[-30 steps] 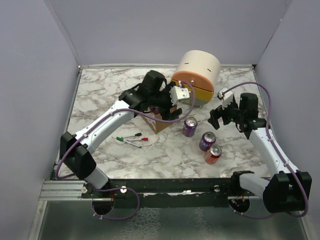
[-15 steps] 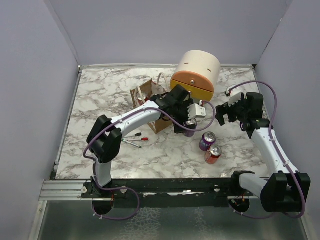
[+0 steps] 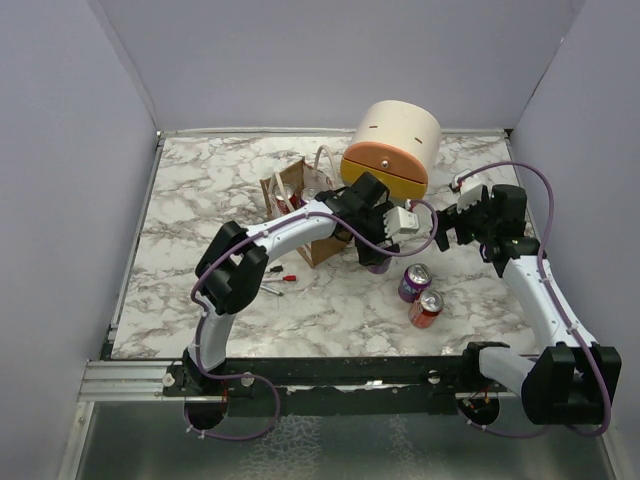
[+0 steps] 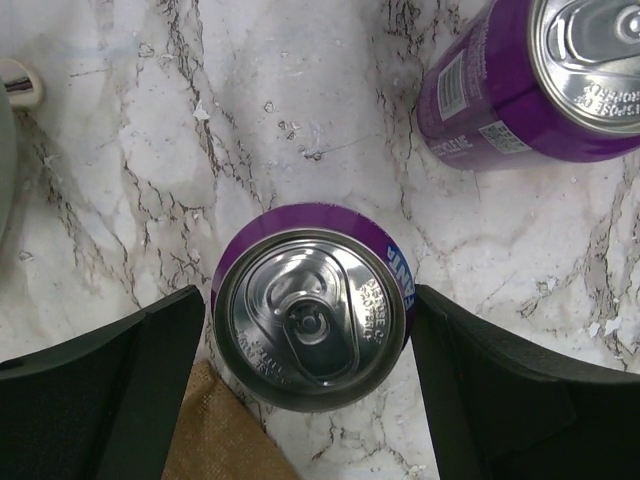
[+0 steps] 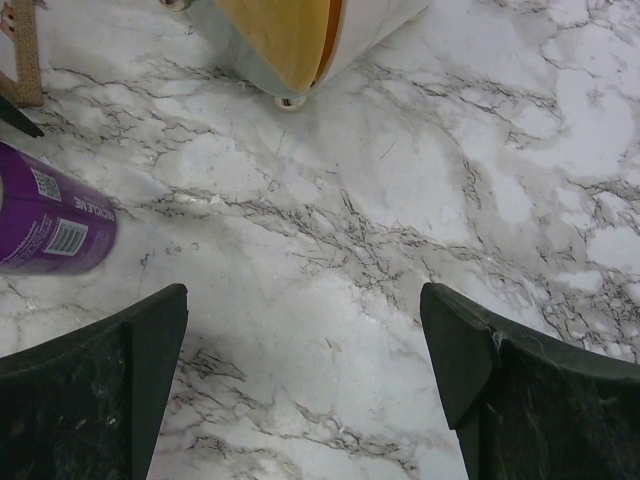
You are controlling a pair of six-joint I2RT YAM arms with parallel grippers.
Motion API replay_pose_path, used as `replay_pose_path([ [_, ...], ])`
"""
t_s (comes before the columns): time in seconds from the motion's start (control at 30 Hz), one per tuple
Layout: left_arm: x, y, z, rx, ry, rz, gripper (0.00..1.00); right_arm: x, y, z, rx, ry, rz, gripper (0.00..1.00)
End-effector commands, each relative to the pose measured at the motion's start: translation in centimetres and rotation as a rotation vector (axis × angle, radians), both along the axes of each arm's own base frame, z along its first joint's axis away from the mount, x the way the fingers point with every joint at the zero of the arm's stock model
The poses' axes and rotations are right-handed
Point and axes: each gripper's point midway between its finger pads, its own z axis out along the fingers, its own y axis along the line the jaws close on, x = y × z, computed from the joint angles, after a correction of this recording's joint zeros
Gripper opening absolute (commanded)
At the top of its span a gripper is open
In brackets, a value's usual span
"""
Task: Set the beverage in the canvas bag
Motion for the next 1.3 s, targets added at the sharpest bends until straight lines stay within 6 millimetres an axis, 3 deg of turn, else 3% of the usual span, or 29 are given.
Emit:
replay_pose_path([
  [0.0,0.1,-1.9,1.1,-0.082,0.034,0.014,0.81,0.3,-0.1,0.8,-0.001,-0.038,0.0,1.0],
  [0.37,-0.4,-2.5,1.0,-0.118,0.09,0.041,0.77,0.1,0.2,0.7,0.003,-0.036,0.017,1.0],
  [0.67,-0.9,-2.3,2.7,-0.13,0.082,0.018,0.49,0.1,0.2,0.5,0.005,-0.03,0.022,1.0],
  [0.83,-1.8,-1.6,6.2,-0.139,0.042,-0.049,0.4,0.1,0.4,0.5,0.008,-0.028,0.029,1.0],
  [1.07,-4.3,0.1,13.6,-0.217,-0.034,-0.159,0.31,0.1,0.6,0.3,0.012,-0.021,0.046,1.0],
  [1.27,-5.5,2.4,18.8,-0.237,-0.133,-0.172,0.24,-0.1,1.0,0.2,0.021,-0.021,0.073,1.0],
])
